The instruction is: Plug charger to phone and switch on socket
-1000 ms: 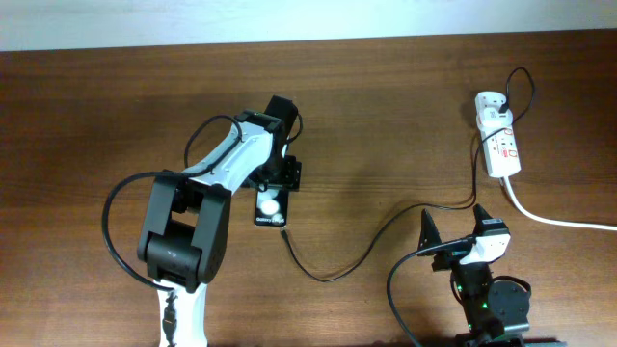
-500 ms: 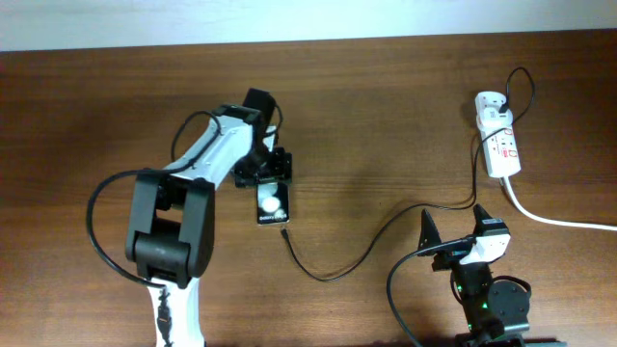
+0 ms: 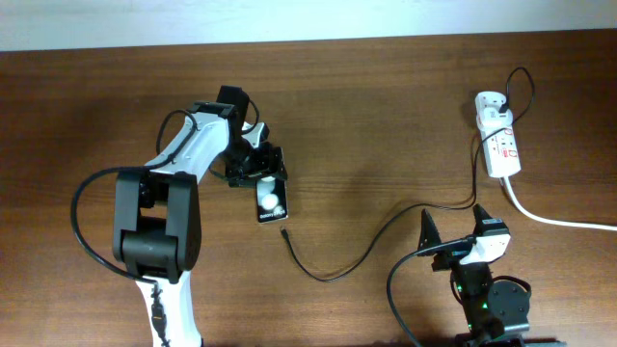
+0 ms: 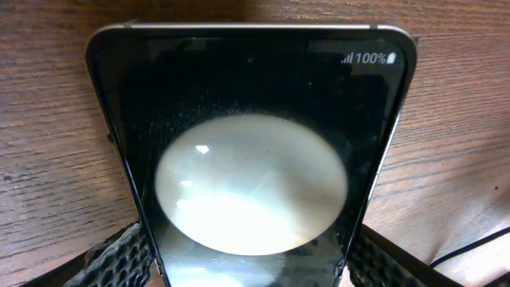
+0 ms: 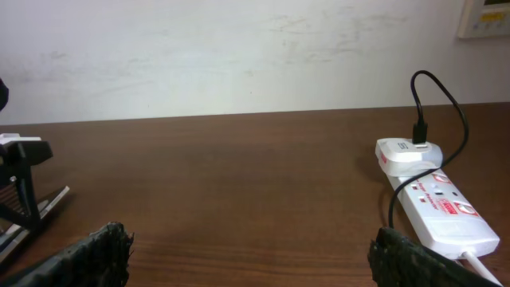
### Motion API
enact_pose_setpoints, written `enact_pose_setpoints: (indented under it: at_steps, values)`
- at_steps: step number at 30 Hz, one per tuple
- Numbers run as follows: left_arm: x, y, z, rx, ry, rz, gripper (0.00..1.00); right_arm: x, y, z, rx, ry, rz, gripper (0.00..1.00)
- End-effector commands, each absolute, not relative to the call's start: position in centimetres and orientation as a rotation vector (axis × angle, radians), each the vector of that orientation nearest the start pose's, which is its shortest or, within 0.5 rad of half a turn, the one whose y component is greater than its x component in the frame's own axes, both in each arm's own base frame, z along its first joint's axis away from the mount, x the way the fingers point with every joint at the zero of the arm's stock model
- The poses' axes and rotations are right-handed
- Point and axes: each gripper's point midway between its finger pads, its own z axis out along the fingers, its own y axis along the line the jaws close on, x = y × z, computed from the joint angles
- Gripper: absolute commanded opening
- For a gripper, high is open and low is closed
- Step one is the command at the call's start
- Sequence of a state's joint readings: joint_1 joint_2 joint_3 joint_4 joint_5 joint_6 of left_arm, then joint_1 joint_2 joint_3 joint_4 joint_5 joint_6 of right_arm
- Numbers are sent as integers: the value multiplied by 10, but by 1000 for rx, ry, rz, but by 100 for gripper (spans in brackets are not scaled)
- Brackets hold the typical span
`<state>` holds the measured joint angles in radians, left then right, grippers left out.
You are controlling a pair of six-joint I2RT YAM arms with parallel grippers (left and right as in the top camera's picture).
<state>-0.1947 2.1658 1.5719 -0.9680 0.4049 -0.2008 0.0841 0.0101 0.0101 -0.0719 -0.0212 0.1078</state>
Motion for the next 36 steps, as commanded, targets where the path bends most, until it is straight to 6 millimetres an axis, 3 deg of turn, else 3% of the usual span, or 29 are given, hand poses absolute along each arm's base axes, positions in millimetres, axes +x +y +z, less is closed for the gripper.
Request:
enact_pose_setpoints:
  at_steps: [1, 3, 6, 10, 13, 16, 19, 21, 23, 26, 28, 30, 34, 36]
  values:
    - [374, -144, -11, 10, 3207, -641, 79, 243, 38, 158, 16, 1648, 295, 99]
    - [374, -144, -11, 10, 3207, -641, 79, 242, 45, 165, 93, 1628, 434, 99]
    - [374, -144, -11, 11, 3204, -642, 78, 237, 52, 175, 66, 1650, 468, 99]
    - [374, -144, -11, 11, 3204, -641, 78, 225, 50, 256, 66, 1653, 467, 99]
    - [374, -144, -11, 11, 3205, -641, 78, 227, 51, 308, 95, 1850, 457, 99]
    - [374, -144, -11, 11, 3205, -641, 79, 237, 53, 322, 144, 2119, 442, 99]
    - [374, -144, -11, 11, 3205, -641, 79, 270, 56, 331, 164, 2229, 436, 99]
    - [373, -144, -11, 9, 3210, -642, 79, 283, 65, 313, 155, 2314, 480, 99]
    - [373, -144, -11, 8, 3212, -642, 79, 290, 93, 280, 50, 2459, 644, 99]
    - [372, -146, -10, 7, 3210, -666, 79, 303, 126, 204, -149, 2696, 758, 96]
    - [369, -150, -7, 53, 3208, -716, 77, 305, 166, 160, -353, 2790, 919, 88]
    - [368, -155, -5, 94, 3194, -777, 78, 311, 195, 118, -418, 2857, 1006, 88]
    - [365, -161, -1, 125, 3181, -846, 79, 313, 257, 68, -554, 2810, 1333, 84]
    - [365, -165, 1, 156, 3166, -889, 79, 309, 277, 52, -608, 2793, 1387, 79]
